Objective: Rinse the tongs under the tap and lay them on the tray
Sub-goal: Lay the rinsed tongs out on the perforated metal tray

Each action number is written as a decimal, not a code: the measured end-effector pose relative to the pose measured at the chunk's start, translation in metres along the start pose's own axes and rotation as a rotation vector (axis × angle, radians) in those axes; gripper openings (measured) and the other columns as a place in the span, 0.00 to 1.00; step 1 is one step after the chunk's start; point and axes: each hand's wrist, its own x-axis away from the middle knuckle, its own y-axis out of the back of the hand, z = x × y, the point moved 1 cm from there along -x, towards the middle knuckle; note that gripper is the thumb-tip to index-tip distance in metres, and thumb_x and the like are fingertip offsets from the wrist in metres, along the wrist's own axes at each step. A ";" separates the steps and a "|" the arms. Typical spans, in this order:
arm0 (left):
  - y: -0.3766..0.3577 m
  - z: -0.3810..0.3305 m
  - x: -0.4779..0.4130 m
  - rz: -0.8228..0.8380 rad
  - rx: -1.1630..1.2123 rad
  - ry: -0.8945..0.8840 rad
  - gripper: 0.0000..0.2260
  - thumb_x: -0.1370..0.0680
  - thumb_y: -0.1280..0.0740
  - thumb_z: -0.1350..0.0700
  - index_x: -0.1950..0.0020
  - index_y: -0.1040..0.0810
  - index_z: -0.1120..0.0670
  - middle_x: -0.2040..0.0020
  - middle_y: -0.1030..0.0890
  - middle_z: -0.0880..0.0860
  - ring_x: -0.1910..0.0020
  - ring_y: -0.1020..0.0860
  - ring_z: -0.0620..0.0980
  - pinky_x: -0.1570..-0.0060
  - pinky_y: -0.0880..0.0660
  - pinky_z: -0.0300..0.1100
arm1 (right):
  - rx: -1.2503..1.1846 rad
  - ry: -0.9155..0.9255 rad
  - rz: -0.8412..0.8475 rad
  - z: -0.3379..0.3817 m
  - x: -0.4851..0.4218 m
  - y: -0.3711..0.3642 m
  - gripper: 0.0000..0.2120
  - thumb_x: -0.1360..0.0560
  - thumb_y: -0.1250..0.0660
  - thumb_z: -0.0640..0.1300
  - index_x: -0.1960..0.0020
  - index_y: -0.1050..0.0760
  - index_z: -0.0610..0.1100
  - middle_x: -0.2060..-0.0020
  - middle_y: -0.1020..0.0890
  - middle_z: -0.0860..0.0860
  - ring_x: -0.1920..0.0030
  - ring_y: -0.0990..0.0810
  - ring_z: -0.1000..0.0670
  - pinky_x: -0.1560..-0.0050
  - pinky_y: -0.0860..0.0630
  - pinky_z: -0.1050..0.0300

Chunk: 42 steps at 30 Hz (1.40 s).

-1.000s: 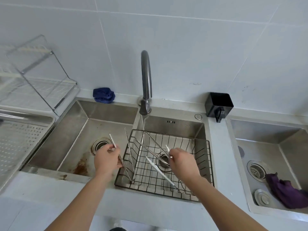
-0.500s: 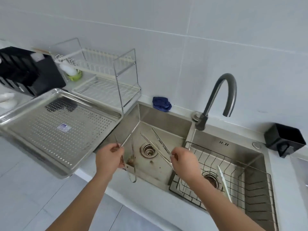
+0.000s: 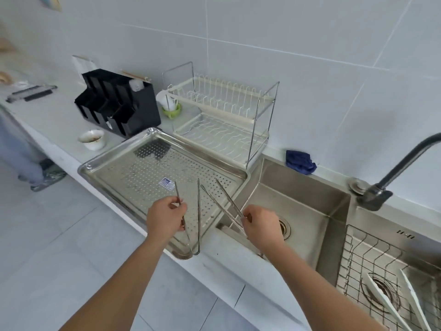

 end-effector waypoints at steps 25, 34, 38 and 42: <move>0.030 0.057 -0.205 0.005 -0.127 0.205 0.05 0.22 0.29 0.56 0.48 0.15 0.53 0.64 0.14 0.57 0.68 0.15 0.57 0.66 0.15 0.56 | 0.032 -0.077 0.161 0.048 -0.191 -0.108 0.08 0.22 0.39 0.38 0.56 0.23 0.42 0.63 0.18 0.47 0.62 0.20 0.47 0.61 0.23 0.52; 0.053 0.077 -0.304 0.154 -0.256 0.168 0.05 0.22 0.29 0.55 0.49 0.15 0.54 0.65 0.16 0.54 0.72 0.17 0.51 0.70 0.16 0.50 | 0.035 -0.291 0.149 0.105 -0.211 -0.162 0.06 0.23 0.40 0.36 0.55 0.24 0.40 0.59 0.18 0.45 0.60 0.22 0.45 0.62 0.26 0.52; 0.073 0.088 -0.336 0.182 -0.301 0.175 0.06 0.21 0.30 0.55 0.48 0.16 0.56 0.63 0.16 0.56 0.70 0.16 0.54 0.68 0.16 0.51 | 0.044 -0.343 0.149 0.139 -0.226 -0.184 0.06 0.23 0.40 0.35 0.55 0.25 0.41 0.56 0.18 0.45 0.56 0.20 0.43 0.57 0.24 0.51; 0.079 0.091 -0.349 0.227 -0.451 0.083 0.11 0.21 0.31 0.55 0.59 0.18 0.60 0.67 0.16 0.58 0.72 0.17 0.55 0.64 0.17 0.54 | 0.060 -0.366 0.136 0.155 -0.234 -0.202 0.05 0.22 0.39 0.37 0.52 0.24 0.41 0.55 0.19 0.46 0.56 0.21 0.44 0.56 0.24 0.52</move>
